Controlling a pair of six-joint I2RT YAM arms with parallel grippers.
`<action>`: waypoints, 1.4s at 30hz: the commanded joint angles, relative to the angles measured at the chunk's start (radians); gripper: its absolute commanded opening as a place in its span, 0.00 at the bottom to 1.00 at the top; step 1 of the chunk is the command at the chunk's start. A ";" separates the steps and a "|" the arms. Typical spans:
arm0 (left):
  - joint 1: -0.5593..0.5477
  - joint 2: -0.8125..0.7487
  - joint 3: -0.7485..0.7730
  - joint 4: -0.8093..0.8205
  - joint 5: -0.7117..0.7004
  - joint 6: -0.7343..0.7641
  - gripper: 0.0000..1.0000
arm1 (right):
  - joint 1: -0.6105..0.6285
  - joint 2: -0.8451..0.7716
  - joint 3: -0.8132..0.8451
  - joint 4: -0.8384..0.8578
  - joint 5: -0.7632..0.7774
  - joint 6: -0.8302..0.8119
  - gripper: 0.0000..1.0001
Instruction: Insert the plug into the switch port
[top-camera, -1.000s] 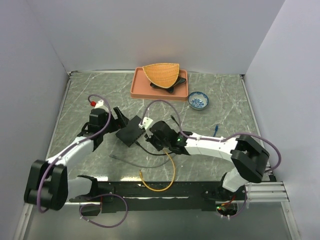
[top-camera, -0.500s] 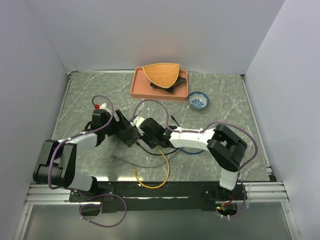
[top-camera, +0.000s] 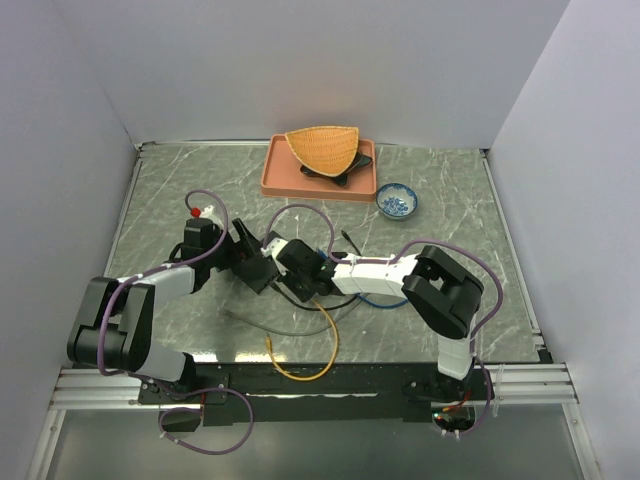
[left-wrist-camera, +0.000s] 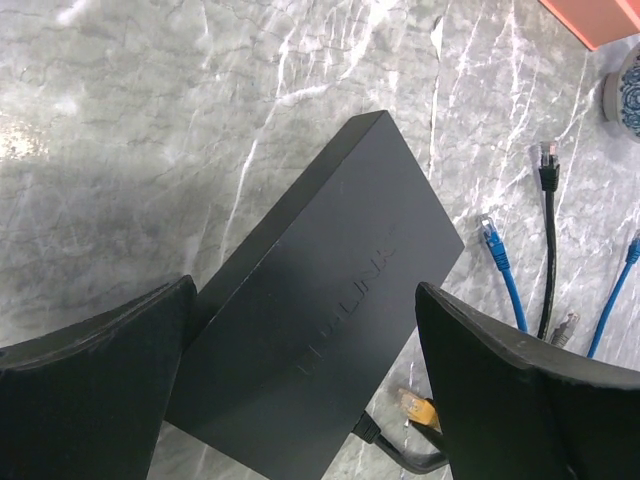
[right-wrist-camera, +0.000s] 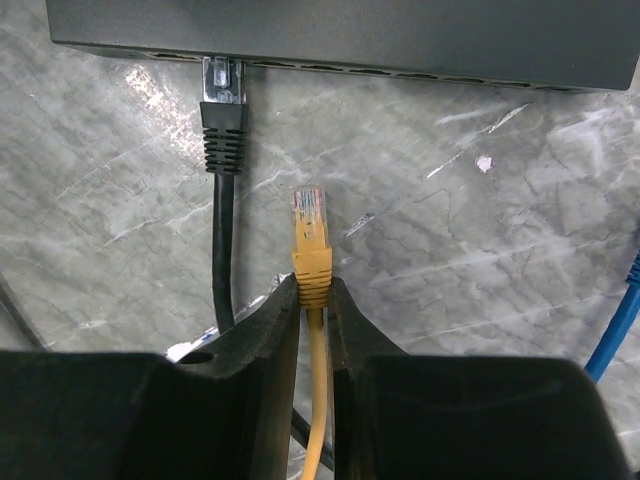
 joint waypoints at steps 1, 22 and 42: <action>0.001 0.005 -0.005 0.063 0.051 -0.009 0.98 | -0.005 0.009 0.017 0.036 -0.021 0.039 0.00; 0.001 0.131 0.035 0.046 0.094 -0.001 0.89 | -0.005 0.060 0.059 0.065 0.027 0.079 0.00; 0.001 0.199 0.063 0.054 0.142 0.005 0.79 | -0.005 0.094 0.102 0.076 0.081 0.108 0.00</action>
